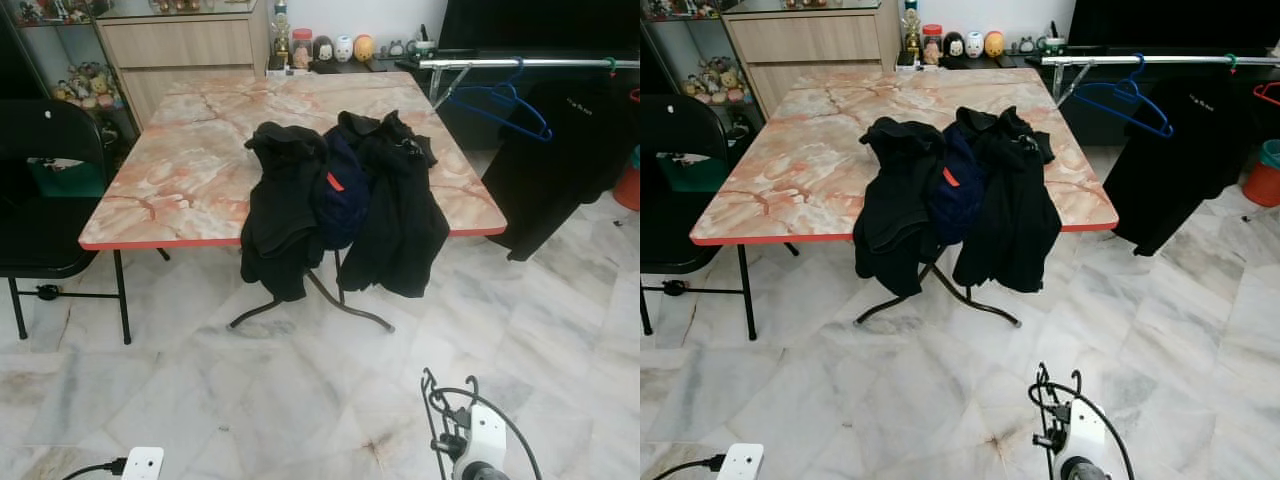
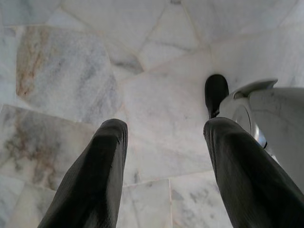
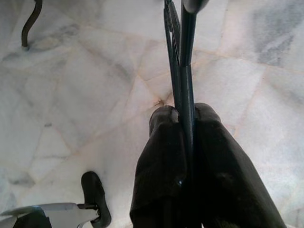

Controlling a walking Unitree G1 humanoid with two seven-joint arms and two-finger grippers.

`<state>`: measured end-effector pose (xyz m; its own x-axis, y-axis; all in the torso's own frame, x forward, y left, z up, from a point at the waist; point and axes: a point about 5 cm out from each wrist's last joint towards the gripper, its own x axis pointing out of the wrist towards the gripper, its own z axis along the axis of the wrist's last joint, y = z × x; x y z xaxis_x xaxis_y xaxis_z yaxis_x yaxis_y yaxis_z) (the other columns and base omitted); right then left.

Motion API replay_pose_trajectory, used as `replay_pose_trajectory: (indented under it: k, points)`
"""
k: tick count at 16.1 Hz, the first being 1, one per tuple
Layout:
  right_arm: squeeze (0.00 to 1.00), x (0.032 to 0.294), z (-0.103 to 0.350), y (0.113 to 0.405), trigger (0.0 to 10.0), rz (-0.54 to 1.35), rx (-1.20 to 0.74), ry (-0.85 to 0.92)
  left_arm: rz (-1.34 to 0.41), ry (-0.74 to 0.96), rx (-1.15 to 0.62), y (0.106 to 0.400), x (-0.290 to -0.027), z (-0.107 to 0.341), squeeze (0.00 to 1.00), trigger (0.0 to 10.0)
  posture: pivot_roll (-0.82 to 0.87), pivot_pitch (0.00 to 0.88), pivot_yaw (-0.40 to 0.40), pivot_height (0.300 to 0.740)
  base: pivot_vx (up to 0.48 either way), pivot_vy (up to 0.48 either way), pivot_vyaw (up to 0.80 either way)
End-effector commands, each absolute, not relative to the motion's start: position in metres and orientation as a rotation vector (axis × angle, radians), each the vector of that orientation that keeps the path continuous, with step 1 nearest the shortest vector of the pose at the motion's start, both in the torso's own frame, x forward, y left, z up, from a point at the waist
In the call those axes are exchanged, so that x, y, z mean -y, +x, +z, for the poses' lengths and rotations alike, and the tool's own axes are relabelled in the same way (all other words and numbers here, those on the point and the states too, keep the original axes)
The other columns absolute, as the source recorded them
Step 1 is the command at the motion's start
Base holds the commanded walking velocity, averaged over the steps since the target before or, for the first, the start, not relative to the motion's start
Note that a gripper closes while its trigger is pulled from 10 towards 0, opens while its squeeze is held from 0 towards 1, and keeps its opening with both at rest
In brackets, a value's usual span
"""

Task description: Hang hanger

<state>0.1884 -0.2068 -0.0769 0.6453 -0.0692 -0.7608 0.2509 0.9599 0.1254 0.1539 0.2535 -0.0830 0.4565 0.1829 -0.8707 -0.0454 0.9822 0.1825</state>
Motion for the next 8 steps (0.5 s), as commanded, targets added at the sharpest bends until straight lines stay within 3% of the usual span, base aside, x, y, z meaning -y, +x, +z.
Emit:
replay_pose_trajectory:
  k: [1, 8]
  points:
    - [0.00, 0.205, -0.077, 0.190, 10.0, -0.194, -0.851, 0.236, 0.161, 0.159, -1.109, 0.148, -0.257, -0.085, 0.00, 10.0, 0.05, 0.000, -0.006, 0.719, 0.000, -0.274, 0.00]
    - [0.00, 0.204, -0.077, 0.189, 10.0, -0.191, -0.853, 0.227, 0.148, 0.162, -1.148, 0.135, -0.254, -0.091, 0.00, 10.0, 0.03, 0.000, -0.005, 0.719, 0.000, -0.289, 0.00]
